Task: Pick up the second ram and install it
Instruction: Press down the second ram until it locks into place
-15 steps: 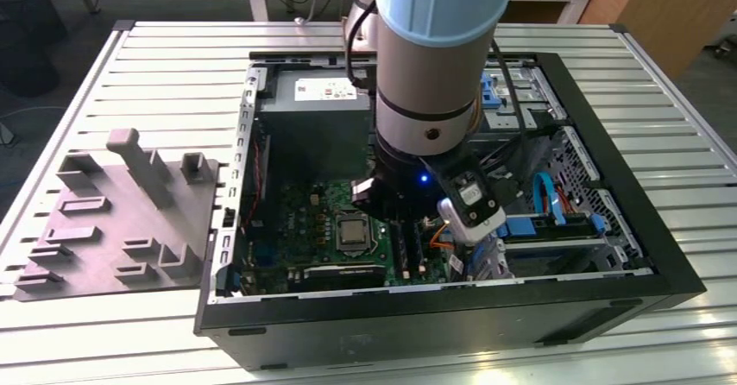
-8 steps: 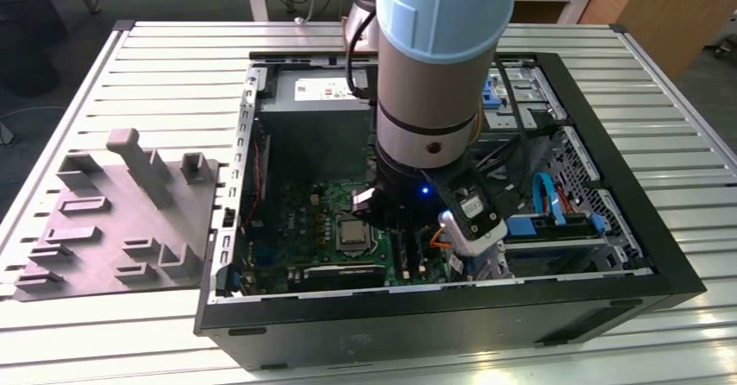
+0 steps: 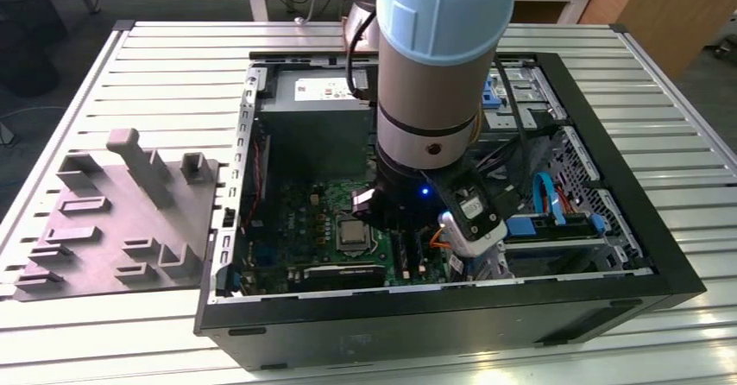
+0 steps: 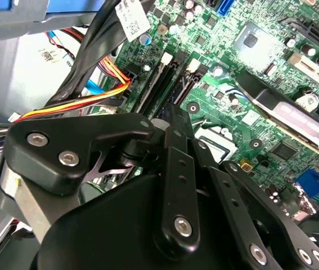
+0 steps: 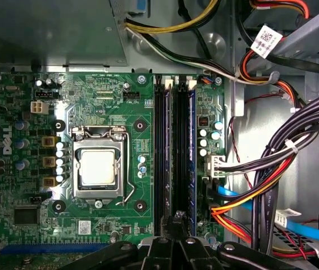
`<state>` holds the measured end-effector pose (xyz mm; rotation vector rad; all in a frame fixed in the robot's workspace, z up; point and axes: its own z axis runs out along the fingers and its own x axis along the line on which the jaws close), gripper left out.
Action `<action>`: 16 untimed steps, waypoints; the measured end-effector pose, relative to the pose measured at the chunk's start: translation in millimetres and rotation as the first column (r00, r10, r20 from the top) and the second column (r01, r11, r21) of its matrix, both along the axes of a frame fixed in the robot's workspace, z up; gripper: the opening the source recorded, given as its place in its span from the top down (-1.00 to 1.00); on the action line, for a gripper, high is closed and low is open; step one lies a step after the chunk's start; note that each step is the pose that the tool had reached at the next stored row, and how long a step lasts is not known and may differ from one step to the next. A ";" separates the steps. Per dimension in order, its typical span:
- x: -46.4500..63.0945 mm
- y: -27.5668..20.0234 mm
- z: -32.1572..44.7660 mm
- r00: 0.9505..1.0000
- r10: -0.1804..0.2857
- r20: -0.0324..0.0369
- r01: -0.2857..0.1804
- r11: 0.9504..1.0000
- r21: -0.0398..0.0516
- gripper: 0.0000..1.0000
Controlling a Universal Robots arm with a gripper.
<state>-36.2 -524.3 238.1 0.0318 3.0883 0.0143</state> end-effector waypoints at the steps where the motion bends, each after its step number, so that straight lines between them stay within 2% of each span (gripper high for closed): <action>1: 0.0 0.0 -0.4 1.000 0.000 0.000 0.000 1.000 0.000 0.79; 16: 1.1 0.0 -11.7 1.000 0.000 0.000 0.000 1.000 0.000 0.79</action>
